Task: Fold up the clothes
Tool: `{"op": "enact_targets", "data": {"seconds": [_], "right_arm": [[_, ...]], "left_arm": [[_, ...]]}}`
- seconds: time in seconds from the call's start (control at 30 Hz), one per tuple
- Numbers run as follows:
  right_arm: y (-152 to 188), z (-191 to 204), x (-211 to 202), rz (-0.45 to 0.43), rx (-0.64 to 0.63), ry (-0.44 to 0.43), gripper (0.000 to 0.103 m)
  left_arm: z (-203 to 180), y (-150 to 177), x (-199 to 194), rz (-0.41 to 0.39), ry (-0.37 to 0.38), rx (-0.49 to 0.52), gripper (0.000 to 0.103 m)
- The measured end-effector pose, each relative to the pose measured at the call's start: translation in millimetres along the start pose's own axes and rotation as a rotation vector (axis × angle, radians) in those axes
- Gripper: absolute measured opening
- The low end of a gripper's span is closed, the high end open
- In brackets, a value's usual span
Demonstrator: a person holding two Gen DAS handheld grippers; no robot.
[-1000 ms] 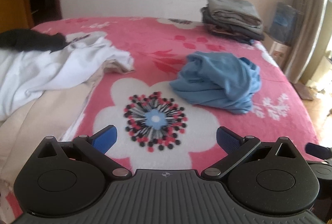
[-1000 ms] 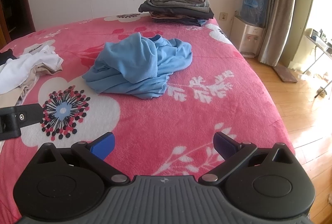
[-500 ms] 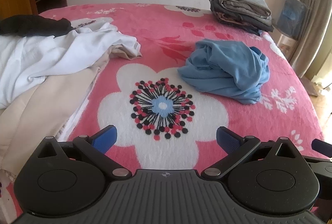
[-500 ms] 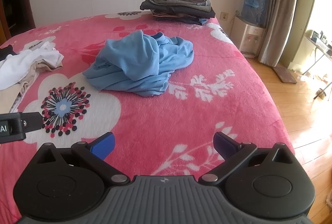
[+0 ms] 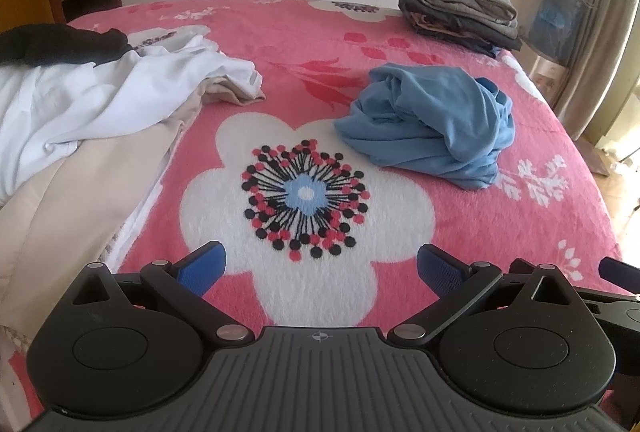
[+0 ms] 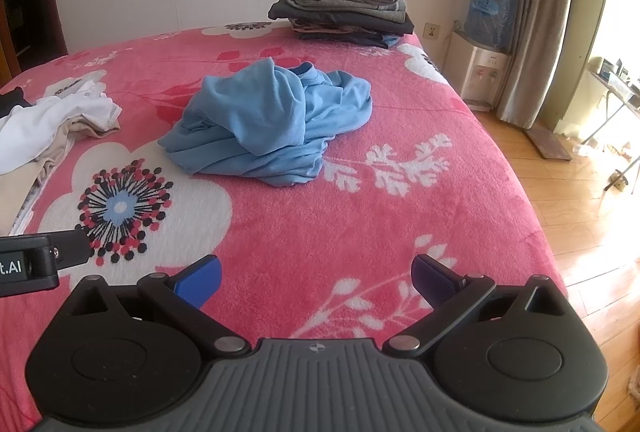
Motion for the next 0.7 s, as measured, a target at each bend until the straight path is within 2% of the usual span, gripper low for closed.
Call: {"op": "enact_targets", "data": {"seconds": [0.5, 0.7], "right_arm": [[-1, -3, -2, -0.005, 0.010, -0.004, 0.103], [-3, -6, -2, -0.022, 0.010, -0.004, 0.103]], "left_arm": [[1, 1, 3, -0.005, -0.015, -0.014, 0.103], [0, -3, 12, -0.024, 0.029, -0.056, 0.103]]}}
Point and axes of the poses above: each gripper's, at about its wrist camera, not at the fingertips, and x roughly the way its jaws point, z to its left, y to its underside, the point moved 7 cm from there along x, roughly the way its jaws point, and after that the axes turned 7 degrees about -x, right-handed, at the moved point
